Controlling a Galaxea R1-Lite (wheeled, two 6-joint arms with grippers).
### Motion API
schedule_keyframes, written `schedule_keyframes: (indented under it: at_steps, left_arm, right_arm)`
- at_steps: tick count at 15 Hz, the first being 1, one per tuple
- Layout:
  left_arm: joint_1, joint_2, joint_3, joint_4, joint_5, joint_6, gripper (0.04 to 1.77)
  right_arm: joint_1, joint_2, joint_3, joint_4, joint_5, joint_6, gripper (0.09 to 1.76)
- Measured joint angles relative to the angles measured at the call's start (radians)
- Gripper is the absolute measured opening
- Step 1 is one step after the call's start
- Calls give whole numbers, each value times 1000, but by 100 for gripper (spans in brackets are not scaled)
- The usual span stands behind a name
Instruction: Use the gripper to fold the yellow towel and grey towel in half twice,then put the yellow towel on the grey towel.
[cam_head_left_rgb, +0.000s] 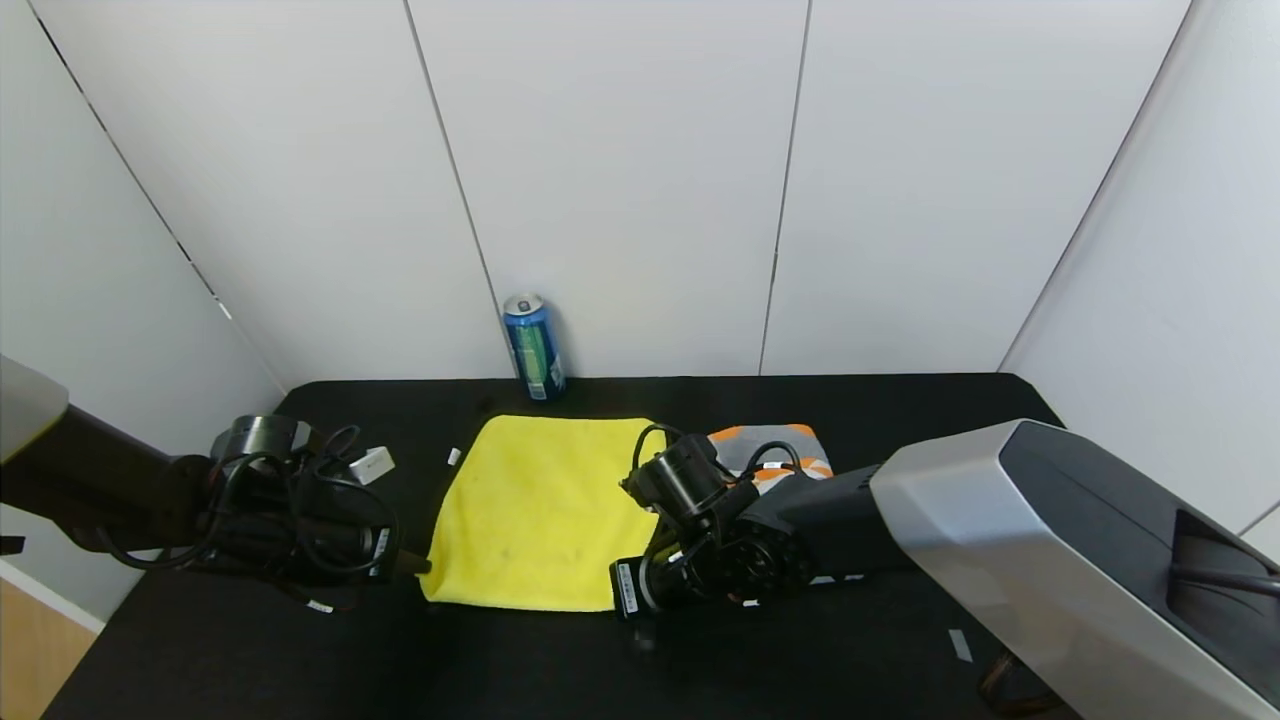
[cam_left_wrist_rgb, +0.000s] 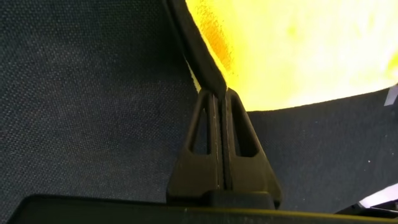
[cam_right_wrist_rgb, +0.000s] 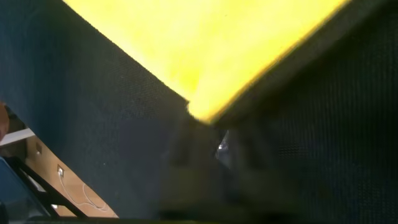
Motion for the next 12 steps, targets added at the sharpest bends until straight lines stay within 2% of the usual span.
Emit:
schedule_keyframes:
  at_steps: [12]
  left_arm:
    - [2, -29, 13, 2, 0, 0, 10]
  right_arm:
    - [-3, -20, 20, 2, -16, -1, 11]
